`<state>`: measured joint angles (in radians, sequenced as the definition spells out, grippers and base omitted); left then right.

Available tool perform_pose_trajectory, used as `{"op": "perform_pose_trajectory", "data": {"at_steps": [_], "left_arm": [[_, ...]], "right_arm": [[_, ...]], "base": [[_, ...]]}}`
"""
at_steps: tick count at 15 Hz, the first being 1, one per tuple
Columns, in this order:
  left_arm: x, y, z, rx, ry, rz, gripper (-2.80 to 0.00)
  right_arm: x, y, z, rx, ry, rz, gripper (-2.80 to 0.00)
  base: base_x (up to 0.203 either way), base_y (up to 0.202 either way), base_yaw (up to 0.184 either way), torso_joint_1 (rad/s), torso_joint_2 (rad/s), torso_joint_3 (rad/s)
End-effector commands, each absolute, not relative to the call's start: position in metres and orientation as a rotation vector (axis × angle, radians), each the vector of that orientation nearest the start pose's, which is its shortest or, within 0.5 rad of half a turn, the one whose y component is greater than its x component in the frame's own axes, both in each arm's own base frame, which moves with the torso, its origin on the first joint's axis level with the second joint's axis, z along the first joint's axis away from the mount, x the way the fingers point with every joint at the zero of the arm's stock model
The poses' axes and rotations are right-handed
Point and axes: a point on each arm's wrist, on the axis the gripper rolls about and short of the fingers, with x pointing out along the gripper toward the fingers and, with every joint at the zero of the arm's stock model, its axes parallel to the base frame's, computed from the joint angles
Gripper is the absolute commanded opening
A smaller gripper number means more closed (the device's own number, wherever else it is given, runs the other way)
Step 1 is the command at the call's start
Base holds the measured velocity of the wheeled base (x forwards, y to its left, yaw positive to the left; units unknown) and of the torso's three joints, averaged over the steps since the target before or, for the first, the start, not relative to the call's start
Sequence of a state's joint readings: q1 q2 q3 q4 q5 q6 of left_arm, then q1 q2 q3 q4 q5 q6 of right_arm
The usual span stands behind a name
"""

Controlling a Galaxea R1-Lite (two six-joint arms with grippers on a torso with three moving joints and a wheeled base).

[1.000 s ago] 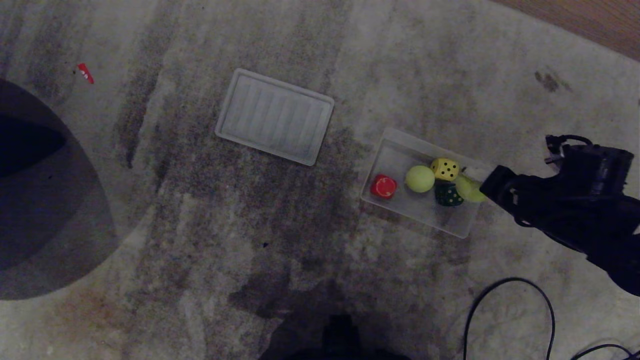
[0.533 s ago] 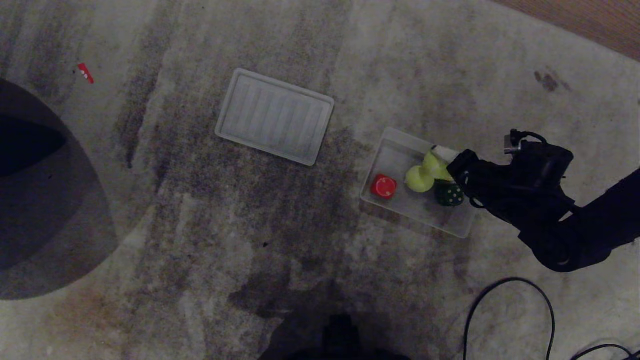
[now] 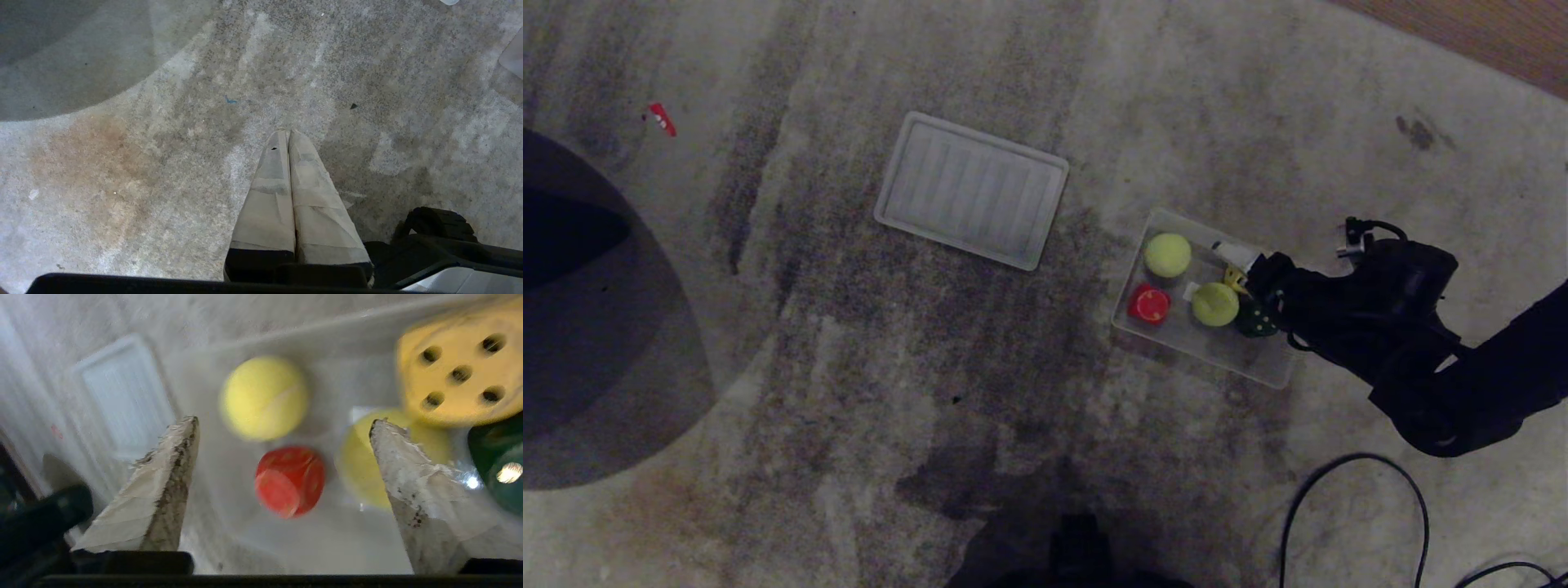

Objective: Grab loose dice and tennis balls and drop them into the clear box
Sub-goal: Put the ball in the box, then pick up toys out of the box

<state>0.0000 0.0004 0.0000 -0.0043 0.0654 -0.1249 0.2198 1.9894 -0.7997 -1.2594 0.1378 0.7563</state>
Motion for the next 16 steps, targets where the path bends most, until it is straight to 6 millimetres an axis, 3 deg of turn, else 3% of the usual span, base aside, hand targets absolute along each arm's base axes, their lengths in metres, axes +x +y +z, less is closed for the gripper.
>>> {"op": "perform_pose_trajectory", "data": {"at_steps": [1,3,4,7,12,16], "left_arm": [[-0.023,0.001,0.076,-0.126,-0.006,0.066,-2.80],[-0.023,0.001,0.076,-0.126,-0.007,0.066,-2.80],[-0.023,0.001,0.076,-0.126,-0.006,0.066,-2.80],[-0.023,0.001,0.076,-0.126,-0.006,0.066,-2.80],[-0.023,0.001,0.076,-0.126,-0.007,0.066,-2.80],[-0.023,0.001,0.076,-0.126,-0.007,0.066,-2.80]], "right_arm": [[0.317,0.074,0.159,0.714,0.067,0.375,0.00],[0.281,0.065,0.169,0.681,0.067,0.384,0.00],[0.262,0.061,0.176,0.675,0.058,0.390,-2.80],[0.199,0.048,0.186,0.615,0.065,0.413,-2.80],[0.100,0.025,0.162,0.380,0.210,0.343,-2.80],[0.033,0.009,0.129,0.272,0.269,0.277,-2.80]], "base": [[0.000,0.000,0.000,0.000,0.00,0.000],[0.000,0.000,0.000,0.000,0.00,0.000],[0.000,0.000,0.000,0.000,0.00,0.000],[0.000,0.000,0.000,0.000,0.00,0.000],[0.000,0.000,0.000,0.000,0.00,0.000],[0.000,0.000,0.000,0.000,0.00,0.000]]}}
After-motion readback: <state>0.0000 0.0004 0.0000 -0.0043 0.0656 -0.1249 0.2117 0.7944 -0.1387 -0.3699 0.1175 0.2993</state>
